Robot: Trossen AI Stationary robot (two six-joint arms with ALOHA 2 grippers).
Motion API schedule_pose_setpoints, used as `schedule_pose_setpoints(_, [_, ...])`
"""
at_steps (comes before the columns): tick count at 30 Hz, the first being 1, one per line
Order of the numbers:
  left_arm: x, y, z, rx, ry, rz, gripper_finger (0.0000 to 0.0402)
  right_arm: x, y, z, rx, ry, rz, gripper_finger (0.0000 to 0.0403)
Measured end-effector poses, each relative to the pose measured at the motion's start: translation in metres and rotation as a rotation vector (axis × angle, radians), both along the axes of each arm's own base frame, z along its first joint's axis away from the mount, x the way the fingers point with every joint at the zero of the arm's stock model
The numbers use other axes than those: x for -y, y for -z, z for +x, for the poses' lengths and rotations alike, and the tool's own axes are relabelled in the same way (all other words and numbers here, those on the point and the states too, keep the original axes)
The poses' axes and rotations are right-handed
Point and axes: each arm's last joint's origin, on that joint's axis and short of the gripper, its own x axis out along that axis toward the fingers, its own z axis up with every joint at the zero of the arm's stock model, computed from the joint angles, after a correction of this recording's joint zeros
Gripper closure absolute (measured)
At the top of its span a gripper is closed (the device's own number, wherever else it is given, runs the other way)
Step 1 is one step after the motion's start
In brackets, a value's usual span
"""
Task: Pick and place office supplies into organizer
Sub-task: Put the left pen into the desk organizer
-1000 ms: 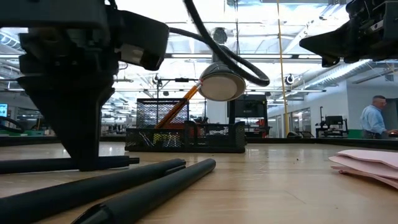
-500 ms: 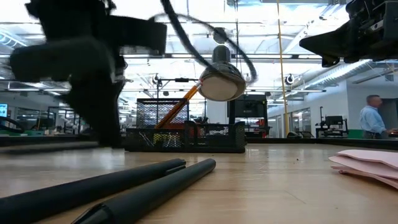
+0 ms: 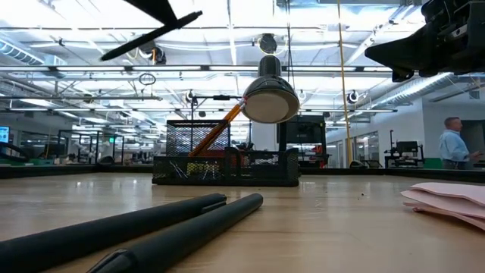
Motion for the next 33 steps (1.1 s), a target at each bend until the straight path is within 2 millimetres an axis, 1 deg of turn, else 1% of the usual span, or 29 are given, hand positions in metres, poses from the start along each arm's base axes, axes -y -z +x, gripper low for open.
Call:
schedule_pose_setpoints(2, [-0.014,-0.007,-0.007,0.018,0.042,0.028,0.0380,0.000,0.000,0.000,0.000,0.000,0.000,0.0399])
schedule_pose_setpoints(5, [-0.033,-0.008,-0.014,0.064,0.184,0.038,0.0371,0.000,0.000,0.000,0.000,0.000,0.001,0.0399])
schedule_pose_setpoints(7, [-0.049,-0.011,-0.017,0.155,0.258,0.024,0.0372,0.000,0.000,0.000,0.000,0.000,0.000,0.0399])
schedule_pose_setpoints(9, [-0.068,-0.011,-0.020,0.271,0.290,0.012,0.0377,0.000,0.000,0.000,0.000,0.000,0.000,0.0399])
schedule_pose_setpoints(11, [-0.089,-0.004,-0.021,0.377,0.300,-0.005,0.0385,0.000,0.000,0.000,-0.001,0.000,-0.001,0.0399])
schedule_pose_setpoints(13, [-0.107,0.007,-0.021,0.475,0.353,-0.041,0.0390,0.000,0.000,0.000,0.000,0.000,-0.001,0.0399])
schedule_pose_setpoints(15, [-0.121,0.016,-0.018,0.585,0.416,-0.077,0.0391,0.000,0.000,0.000,0.000,0.000,-0.001,0.0399])
schedule_pose_setpoints(17, [-0.132,0.026,-0.014,0.647,0.445,-0.112,0.0389,0.000,0.000,0.000,0.004,0.000,0.001,0.0399])
schedule_pose_setpoints(21, [-0.142,0.048,-0.002,0.604,0.452,-0.135,0.0386,0.000,0.000,0.000,0.005,-0.002,0.017,0.0399])
schedule_pose_setpoints(24, [-0.143,0.056,0.006,0.597,0.461,-0.121,0.0390,0.000,0.000,0.000,0.000,-0.003,0.031,0.0399])
schedule_pose_setpoints(27, [-0.145,0.067,0.011,0.542,0.455,-0.117,0.0389,0.000,0.001,0.000,-0.003,-0.003,0.033,0.0399])
schedule_pose_setpoints(33, [-0.160,0.080,0.015,0.495,0.402,-0.125,0.0380,0.000,0.001,0.000,-0.004,-0.002,0.029,0.0399])
